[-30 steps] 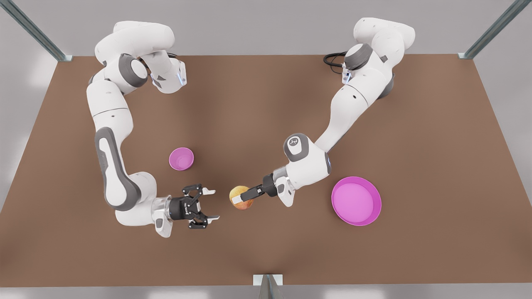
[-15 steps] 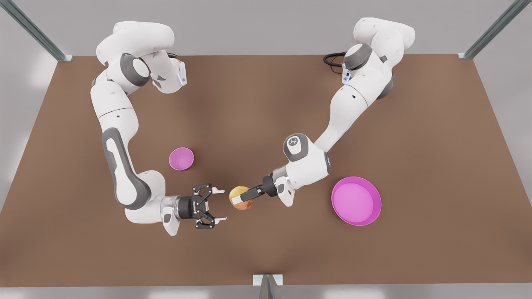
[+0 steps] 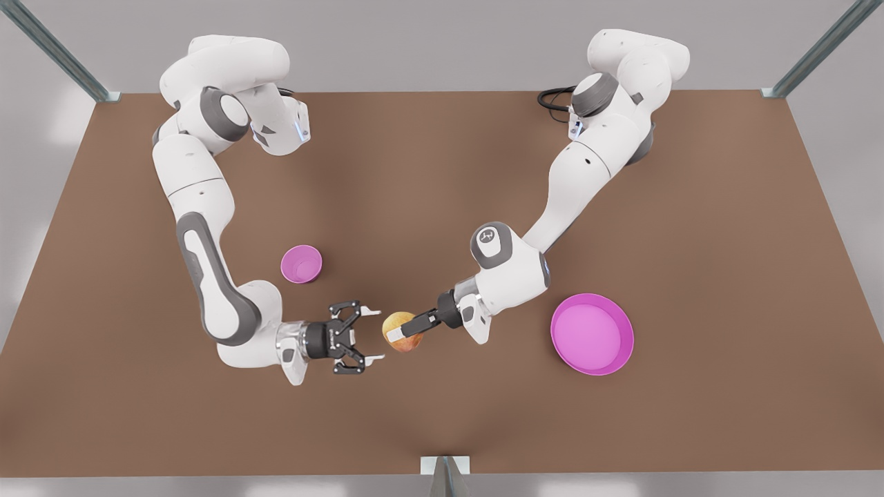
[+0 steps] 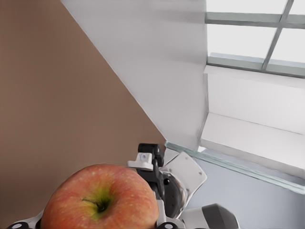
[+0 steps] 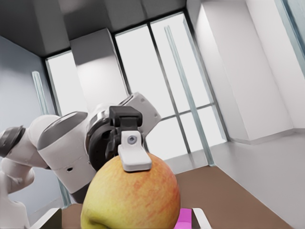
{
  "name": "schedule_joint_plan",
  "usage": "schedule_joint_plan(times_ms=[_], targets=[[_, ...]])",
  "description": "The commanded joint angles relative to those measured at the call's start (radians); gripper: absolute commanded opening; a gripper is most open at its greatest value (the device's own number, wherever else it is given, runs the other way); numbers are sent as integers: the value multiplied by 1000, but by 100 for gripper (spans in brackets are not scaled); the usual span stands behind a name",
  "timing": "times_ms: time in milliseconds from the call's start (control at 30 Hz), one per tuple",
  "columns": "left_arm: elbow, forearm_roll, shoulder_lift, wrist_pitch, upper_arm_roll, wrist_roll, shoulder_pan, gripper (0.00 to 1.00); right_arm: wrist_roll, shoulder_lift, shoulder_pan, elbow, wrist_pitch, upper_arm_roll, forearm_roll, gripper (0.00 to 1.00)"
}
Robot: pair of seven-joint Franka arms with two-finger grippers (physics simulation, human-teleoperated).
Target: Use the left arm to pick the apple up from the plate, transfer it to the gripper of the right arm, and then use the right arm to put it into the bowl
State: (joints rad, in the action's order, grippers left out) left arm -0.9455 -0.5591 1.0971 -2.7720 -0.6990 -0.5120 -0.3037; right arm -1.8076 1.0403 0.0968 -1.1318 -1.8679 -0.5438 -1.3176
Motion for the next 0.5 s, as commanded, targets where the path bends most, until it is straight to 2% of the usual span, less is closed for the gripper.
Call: schedule_joint_plan(times_ms=[0,467], targets=[[1,-2,-2,0,0,12,0,89,-70,-2,-5,0,-5,-2,0,100],[1,-2,-2,0,0,12,0,90,-59,-2,-35,7,-48,-11,0,100]])
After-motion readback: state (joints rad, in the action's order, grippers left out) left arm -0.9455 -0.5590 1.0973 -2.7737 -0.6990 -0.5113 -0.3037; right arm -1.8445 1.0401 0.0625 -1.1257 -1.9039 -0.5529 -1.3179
